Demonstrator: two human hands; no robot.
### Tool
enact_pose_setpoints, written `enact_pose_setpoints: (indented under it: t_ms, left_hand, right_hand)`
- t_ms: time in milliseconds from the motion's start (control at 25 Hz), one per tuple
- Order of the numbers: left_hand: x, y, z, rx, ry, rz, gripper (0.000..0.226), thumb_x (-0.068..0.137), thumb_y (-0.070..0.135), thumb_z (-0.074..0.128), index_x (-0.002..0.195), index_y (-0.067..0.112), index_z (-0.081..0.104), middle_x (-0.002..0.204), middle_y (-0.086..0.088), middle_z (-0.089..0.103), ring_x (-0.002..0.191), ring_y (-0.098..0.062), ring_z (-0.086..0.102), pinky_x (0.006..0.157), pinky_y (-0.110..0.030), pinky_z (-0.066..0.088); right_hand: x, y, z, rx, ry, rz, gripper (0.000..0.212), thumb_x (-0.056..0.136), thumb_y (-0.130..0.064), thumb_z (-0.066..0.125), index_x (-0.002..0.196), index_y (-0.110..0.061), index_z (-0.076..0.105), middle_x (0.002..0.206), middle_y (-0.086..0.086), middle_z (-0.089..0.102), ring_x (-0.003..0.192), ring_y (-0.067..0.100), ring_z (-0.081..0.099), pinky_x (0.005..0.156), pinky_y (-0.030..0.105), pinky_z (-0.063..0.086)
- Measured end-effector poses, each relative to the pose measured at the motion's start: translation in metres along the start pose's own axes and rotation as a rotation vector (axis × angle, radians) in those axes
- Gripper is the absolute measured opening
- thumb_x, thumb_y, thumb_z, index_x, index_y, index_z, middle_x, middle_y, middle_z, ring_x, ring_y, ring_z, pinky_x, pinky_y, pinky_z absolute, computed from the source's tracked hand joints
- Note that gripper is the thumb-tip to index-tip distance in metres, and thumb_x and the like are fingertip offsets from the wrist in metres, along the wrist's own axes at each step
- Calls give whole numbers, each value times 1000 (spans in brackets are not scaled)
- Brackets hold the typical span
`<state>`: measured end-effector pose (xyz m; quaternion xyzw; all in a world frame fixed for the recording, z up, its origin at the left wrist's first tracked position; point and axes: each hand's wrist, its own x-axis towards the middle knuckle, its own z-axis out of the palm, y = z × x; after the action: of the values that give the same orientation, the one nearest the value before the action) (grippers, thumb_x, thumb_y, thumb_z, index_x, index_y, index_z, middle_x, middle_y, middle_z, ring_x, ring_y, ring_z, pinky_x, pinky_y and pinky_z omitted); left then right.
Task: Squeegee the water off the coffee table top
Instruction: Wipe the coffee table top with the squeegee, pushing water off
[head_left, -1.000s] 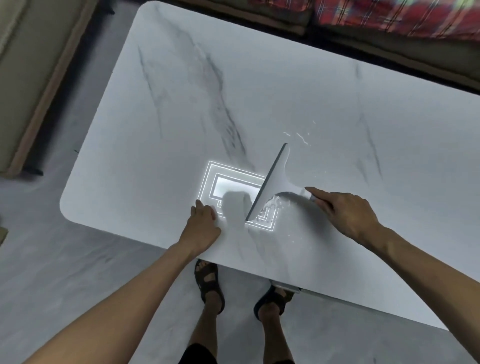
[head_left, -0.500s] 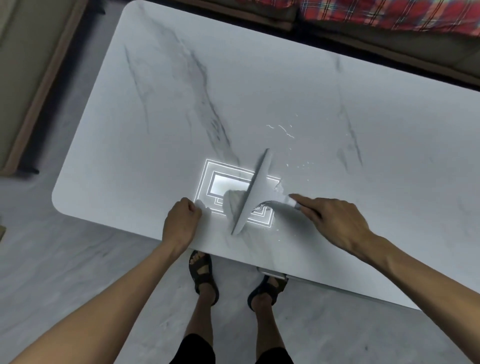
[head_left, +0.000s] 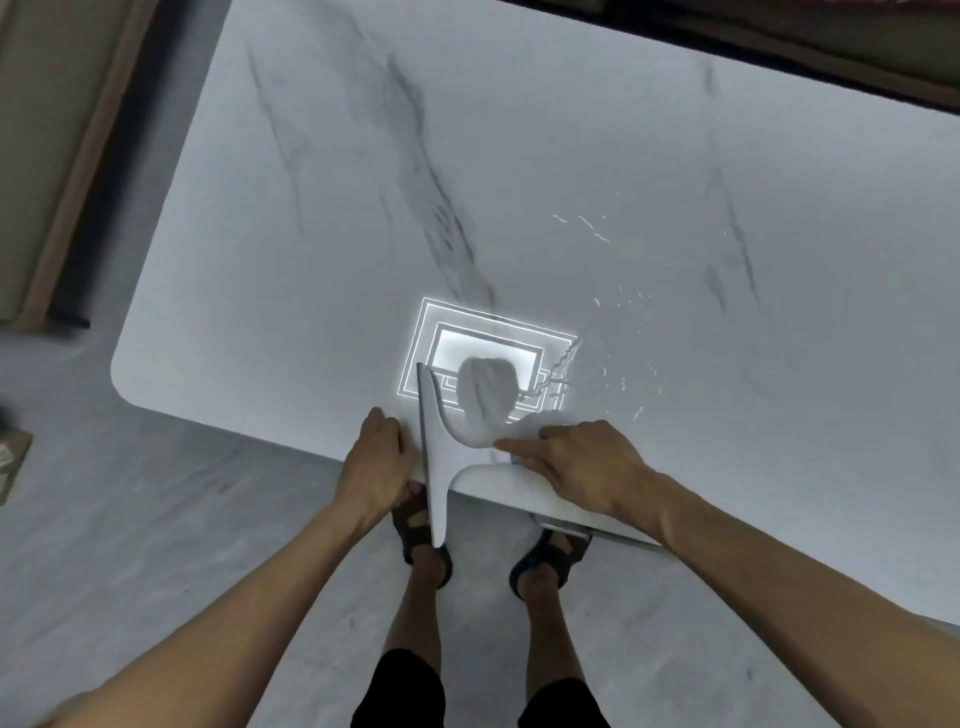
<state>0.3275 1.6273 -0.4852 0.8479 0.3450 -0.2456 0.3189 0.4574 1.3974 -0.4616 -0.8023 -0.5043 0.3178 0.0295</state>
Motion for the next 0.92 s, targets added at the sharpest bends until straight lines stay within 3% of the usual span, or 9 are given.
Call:
enact_pose_setpoints:
  t_ms: [80, 160, 240, 400, 520, 600, 720, 800, 920]
  left_hand:
    - [0, 14, 13, 80, -94, 49, 19, 97, 18, 42, 81, 7, 43, 127, -23, 44, 94, -34, 55, 67, -33, 41]
    - [2, 29, 25, 158, -189, 57, 19, 96, 19, 43, 95, 2, 48, 140, -30, 32, 118, -43, 47, 85, -41, 46]
    - [3, 46, 36, 187, -246, 49, 20, 94, 20, 43, 98, 1, 48, 143, -32, 27, 128, -46, 38, 91, -44, 46]
    - [-1, 79, 54, 227, -345, 103, 12, 93, 20, 43, 87, 10, 40, 146, -33, 22, 131, -48, 34, 89, -42, 44]
    - [-6, 97, 63, 241, -367, 146, 15, 93, 21, 42, 82, 12, 39, 135, -28, 36, 118, -45, 48, 79, -38, 43]
    - [-10, 105, 66, 174, -276, 141, 21, 93, 25, 41, 74, 17, 37, 103, -14, 52, 88, -36, 58, 65, -34, 39]
    - [-15, 112, 60, 37, -64, 24, 33, 97, 38, 34, 69, 20, 39, 68, -4, 56, 61, -21, 52, 51, -31, 32]
    - [-16, 111, 57, 24, 12, -4, 38, 97, 42, 32, 72, 17, 44, 67, -3, 57, 60, -20, 53, 52, -31, 34]
    - [-11, 106, 58, 15, 12, -13, 28, 96, 33, 40, 77, 13, 46, 74, -4, 57, 67, -23, 54, 58, -34, 39]
  right_hand:
    - [-32, 32, -4, -1, 27, 77, 39, 100, -47, 23, 138, -57, 29, 97, -8, 61, 85, 23, 63, 61, 29, 34]
    - [-64, 62, -13, -4, 27, 159, 40, 99, -50, 20, 137, -59, 29, 95, -11, 61, 85, 21, 63, 61, 29, 36]
    - [-95, 90, -21, -25, 11, 228, 41, 98, -52, 18, 136, -59, 30, 94, -12, 61, 85, 20, 63, 62, 29, 40]
    - [-144, 138, -34, -86, 31, 337, 43, 97, -53, 18, 136, -58, 34, 89, -14, 59, 83, 18, 62, 59, 28, 34]
    - [-173, 160, -46, -113, 14, 426, 42, 97, -54, 18, 136, -58, 34, 85, -15, 56, 85, 18, 63, 60, 28, 35]
    - [-185, 160, -52, -140, 21, 427, 46, 95, -56, 12, 135, -60, 33, 79, -16, 50, 81, 18, 63, 58, 28, 35]
    - [-178, 137, -48, -135, 66, 302, 52, 91, -59, 3, 136, -60, 29, 82, -14, 56, 75, 19, 63, 55, 28, 33]
    - [-156, 111, -33, -81, 51, 158, 44, 96, -54, 14, 137, -58, 30, 90, -11, 60, 78, 23, 63, 56, 28, 31]
    - [-121, 78, -4, -36, -32, 40, 39, 101, -44, 29, 138, -53, 35, 95, -4, 61, 81, 27, 62, 57, 30, 31]
